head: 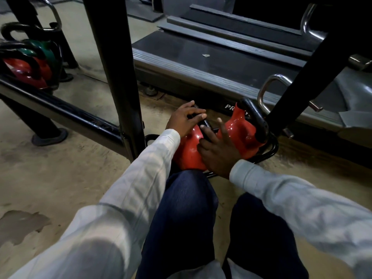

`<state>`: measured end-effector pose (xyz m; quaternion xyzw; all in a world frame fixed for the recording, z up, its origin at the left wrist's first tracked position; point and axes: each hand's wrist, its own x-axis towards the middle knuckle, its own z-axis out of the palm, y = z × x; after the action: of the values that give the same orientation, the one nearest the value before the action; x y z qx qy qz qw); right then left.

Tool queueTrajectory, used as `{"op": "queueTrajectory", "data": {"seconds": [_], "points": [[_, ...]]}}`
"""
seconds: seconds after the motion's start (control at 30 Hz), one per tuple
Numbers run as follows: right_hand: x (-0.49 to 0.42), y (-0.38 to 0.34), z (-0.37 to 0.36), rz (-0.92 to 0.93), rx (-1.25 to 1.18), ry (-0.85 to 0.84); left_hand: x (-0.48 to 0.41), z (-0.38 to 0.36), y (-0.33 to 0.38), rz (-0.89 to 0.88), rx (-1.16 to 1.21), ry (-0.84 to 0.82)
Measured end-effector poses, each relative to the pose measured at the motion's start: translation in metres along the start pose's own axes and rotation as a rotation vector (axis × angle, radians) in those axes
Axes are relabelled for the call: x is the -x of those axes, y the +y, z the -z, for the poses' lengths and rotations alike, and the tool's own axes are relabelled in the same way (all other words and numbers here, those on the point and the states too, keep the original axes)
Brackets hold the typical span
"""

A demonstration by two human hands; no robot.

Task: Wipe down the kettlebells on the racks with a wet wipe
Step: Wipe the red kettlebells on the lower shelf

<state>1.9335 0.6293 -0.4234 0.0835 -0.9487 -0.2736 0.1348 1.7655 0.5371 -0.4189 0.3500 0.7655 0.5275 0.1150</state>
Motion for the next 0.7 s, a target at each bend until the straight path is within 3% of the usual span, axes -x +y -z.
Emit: {"op": "queueTrajectory", "data": {"seconds": [0.1, 0.17, 0.27, 0.37, 0.5, 0.63, 0.7], "points": [[0.007, 0.005, 0.004, 0.050, 0.011, 0.040, -0.001, 0.000, -0.002, -0.003, -0.012, -0.006], [0.030, 0.009, -0.005, 0.021, -0.061, 0.157, 0.000, -0.001, -0.003, -0.001, -0.002, -0.009], [0.052, 0.004, -0.011, -0.189, -0.158, 0.242, 0.001, -0.003, -0.003, -0.006, 0.032, 0.013], [0.033, -0.023, -0.004, -0.519, -0.268, 0.217, 0.001, -0.004, -0.003, -0.002, 0.054, 0.025], [-0.006, -0.026, 0.003, -0.970, -0.883, 0.103, 0.000, -0.002, 0.000, 0.017, 0.018, 0.002], [-0.035, 0.008, 0.016, -1.408, -1.929, 0.118, 0.001, -0.003, 0.002, 0.003, 0.006, 0.010], [-0.035, 0.010, 0.005, -1.474, -2.080, 0.110, 0.002, -0.003, 0.001, 0.008, 0.009, 0.011]]}}
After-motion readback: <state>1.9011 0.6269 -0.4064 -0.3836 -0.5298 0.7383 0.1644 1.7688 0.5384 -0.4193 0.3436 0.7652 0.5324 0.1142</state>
